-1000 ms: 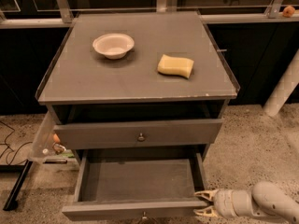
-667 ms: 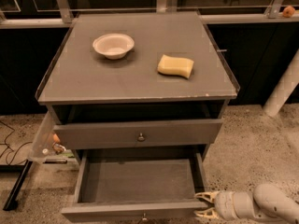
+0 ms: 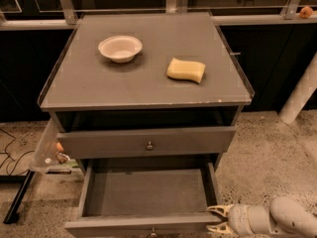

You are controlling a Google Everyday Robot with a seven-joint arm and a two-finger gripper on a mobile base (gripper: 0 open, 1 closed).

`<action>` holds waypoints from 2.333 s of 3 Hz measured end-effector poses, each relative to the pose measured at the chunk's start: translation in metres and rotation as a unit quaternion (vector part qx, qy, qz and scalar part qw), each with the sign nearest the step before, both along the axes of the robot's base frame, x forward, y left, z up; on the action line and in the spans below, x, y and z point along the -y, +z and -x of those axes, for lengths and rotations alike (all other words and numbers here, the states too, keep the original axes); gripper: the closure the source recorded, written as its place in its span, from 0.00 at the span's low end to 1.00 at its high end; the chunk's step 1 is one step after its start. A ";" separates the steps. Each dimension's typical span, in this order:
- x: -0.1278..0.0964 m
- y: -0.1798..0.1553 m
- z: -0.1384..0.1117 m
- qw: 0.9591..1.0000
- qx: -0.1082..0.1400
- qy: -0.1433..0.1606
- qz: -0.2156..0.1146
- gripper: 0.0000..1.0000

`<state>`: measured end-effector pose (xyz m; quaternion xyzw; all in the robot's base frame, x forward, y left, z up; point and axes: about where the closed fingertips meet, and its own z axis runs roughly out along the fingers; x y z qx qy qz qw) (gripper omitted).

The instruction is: Open middle drawer

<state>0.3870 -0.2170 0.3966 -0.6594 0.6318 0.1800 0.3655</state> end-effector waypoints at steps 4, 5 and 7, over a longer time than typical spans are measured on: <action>0.001 0.000 0.006 1.000 -0.002 -0.003 -0.002 0.36; 0.001 0.000 0.006 1.000 -0.002 -0.002 -0.002 0.13; 0.001 0.000 0.006 1.000 -0.002 -0.002 -0.002 0.00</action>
Offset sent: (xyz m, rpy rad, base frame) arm -0.1723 -0.1086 -0.0377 0.0707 0.0849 -0.1143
